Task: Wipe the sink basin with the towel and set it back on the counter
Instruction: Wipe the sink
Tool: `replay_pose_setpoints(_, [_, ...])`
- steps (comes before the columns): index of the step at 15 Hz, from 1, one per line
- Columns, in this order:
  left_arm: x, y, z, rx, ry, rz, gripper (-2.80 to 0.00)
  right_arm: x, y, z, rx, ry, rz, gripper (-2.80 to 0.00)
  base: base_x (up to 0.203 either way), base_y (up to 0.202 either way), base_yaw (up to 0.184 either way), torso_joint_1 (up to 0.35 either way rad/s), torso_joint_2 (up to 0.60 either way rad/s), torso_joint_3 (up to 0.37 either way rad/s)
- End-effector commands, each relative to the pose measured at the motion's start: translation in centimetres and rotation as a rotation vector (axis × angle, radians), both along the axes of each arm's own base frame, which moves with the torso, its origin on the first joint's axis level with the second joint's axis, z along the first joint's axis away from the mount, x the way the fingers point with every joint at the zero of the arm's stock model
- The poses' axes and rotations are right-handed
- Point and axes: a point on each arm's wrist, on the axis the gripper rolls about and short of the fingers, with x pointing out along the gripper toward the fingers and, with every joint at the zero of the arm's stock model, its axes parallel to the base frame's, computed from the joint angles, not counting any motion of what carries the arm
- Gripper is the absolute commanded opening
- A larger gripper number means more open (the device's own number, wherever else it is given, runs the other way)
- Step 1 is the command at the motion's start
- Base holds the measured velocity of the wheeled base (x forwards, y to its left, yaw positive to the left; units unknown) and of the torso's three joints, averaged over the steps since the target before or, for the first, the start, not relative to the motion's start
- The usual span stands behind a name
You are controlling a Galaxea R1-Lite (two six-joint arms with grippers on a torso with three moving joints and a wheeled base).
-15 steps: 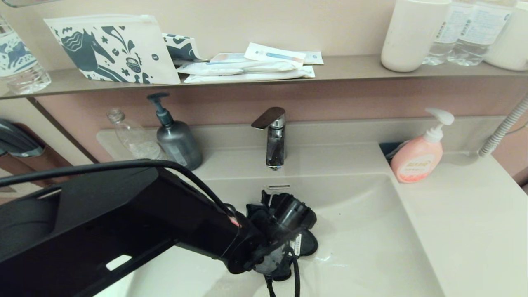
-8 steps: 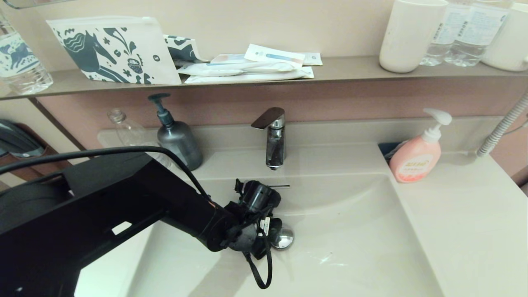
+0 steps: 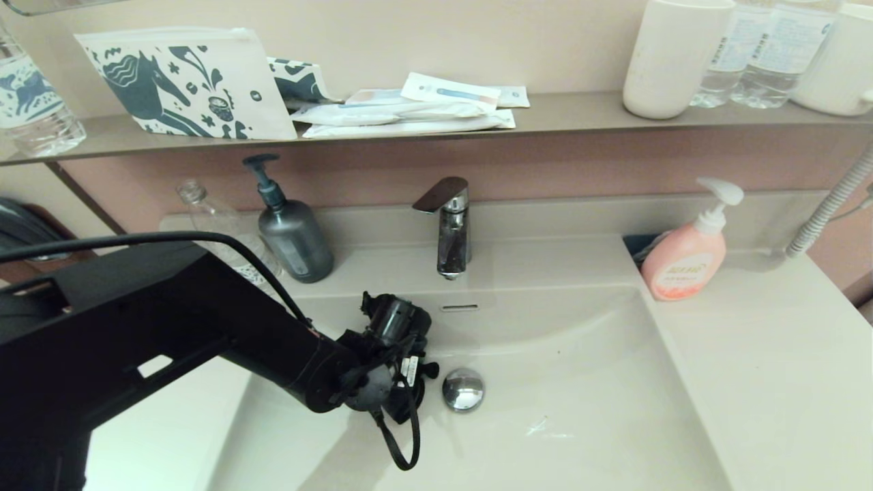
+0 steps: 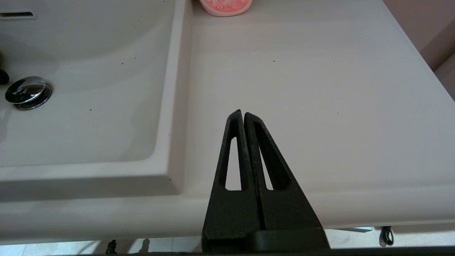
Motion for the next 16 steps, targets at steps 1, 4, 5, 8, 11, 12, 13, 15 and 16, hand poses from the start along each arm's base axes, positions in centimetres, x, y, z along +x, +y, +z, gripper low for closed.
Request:
replay_pose_setpoints(1, [-0.6, 1.1, -0.4, 0.011, 0.024, 0.023, -2.8, 0.0, 0.0, 0.0, 0.0, 0.002, 0.0, -2.8, 0.0, 0.0, 0.0, 0.0, 0.0, 0.0])
replay_pose_setpoints(4, [0.5, 1.9, 0.1, -0.03, -0.043, 0.057, -2.8, 0.0, 0.0, 0.0, 0.0, 0.002, 0.001, -2.8, 0.0, 0.0, 0.0, 0.0, 0.0, 0.0])
replay_pose_setpoints(5, [0.7, 1.8, 0.2, -0.035, -0.051, 0.059, -2.8, 0.0, 0.0, 0.0, 0.0, 0.002, 0.001, -2.8, 0.0, 0.0, 0.0, 0.0, 0.0, 0.0])
replay_pose_setpoints(8, [1.7, -0.1, 0.9, -0.098, -0.113, 0.078, -2.8, 0.0, 0.0, 0.0, 0.0, 0.002, 0.0, -2.8, 0.0, 0.0, 0.0, 0.0, 0.0, 0.0])
replay_pose_setpoints(11, [1.8, -2.2, 1.3, -0.124, -0.16, 0.071, -2.8, 0.0, 0.0, 0.0, 0.0, 0.0, 0.002, -2.8, 0.0, 0.0, 0.0, 0.0, 0.0, 0.0])
replay_pose_setpoints(12, [1.7, -3.0, 1.4, -0.132, -0.173, 0.067, -2.8, 0.0, 0.0, 0.0, 0.0, 0.002, 0.0, -2.8, 0.0, 0.0, 0.0, 0.0, 0.0, 0.0])
replay_pose_setpoints(13, [1.5, -3.8, 1.6, -0.125, -0.181, 0.07, -2.8, 0.0, 0.0, 0.0, 0.0, 0.002, 0.0, -2.8, 0.0, 0.0, 0.0, 0.0, 0.0, 0.0])
replay_pose_setpoints(15, [1.2, -5.1, 2.2, -0.133, -0.175, 0.07, -2.8, 0.0, 0.0, 0.0, 0.0, 0.002, 0.002, -2.8, 0.0, 0.0, 0.0, 0.0, 0.0, 0.0])
replay_pose_setpoints(16, [1.0, -5.7, 2.5, -0.134, -0.164, 0.067, -2.8, 0.0, 0.0, 0.0, 0.0, 0.002, 0.0, -2.8, 0.0, 0.0, 0.0, 0.0, 0.0, 0.0])
